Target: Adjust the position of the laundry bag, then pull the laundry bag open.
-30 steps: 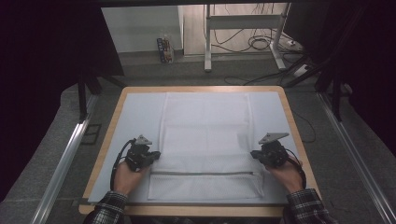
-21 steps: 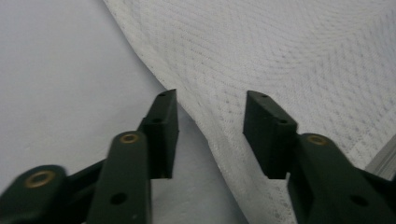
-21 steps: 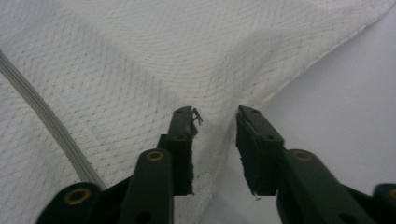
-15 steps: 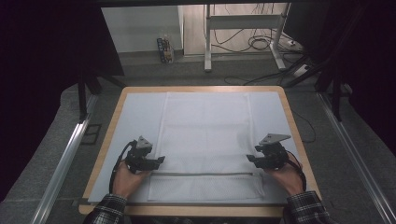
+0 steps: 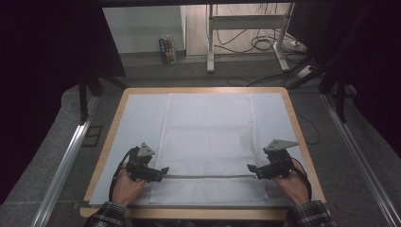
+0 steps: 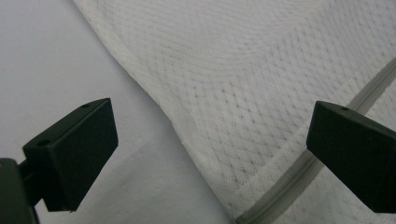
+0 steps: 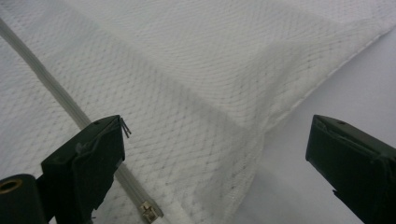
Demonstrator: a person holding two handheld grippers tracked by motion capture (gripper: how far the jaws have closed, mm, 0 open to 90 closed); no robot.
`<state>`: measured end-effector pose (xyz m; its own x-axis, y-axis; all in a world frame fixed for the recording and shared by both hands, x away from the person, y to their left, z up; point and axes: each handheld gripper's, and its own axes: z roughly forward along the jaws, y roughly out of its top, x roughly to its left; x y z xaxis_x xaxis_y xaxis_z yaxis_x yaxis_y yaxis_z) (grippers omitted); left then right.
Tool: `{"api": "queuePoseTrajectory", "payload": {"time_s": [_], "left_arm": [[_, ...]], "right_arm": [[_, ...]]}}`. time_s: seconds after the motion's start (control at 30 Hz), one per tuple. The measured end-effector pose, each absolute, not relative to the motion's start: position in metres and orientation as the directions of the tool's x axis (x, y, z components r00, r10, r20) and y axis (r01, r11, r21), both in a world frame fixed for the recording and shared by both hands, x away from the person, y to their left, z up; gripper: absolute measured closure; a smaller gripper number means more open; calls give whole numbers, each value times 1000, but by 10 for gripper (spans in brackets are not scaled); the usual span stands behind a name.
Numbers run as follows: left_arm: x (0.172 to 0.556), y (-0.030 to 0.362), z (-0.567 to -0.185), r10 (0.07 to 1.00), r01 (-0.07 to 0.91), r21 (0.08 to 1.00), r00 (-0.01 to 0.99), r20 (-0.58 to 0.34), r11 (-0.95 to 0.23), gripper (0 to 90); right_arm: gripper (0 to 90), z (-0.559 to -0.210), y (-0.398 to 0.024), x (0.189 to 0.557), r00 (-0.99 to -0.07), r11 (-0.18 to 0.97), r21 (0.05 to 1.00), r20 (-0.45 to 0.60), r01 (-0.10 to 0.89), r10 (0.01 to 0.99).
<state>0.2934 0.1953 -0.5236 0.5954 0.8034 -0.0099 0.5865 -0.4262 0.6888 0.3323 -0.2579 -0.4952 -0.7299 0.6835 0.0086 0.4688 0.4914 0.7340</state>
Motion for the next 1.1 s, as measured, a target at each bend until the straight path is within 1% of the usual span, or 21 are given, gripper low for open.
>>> {"api": "queuePoseTrajectory", "payload": {"time_s": [0.33,0.53,0.93,1.0,1.1], "left_arm": [[280,199,-526,804,583,688,594,2,-432,23],[275,200,-527,804,574,692,595,17,-439,23],[269,200,-527,803,571,693,596,18,-440,23],[269,201,-527,800,572,689,600,18,-445,23],[269,200,-528,797,569,687,604,22,-451,23]], "right_arm": [[0,-498,-259,320,-732,498,731,4,467,681],[0,-500,-261,315,-723,492,728,6,477,691],[0,-501,-264,302,-715,524,709,-42,471,698],[0,-501,-264,299,-710,533,697,-49,479,703],[0,-503,-267,296,-708,534,672,-21,513,706]]}}
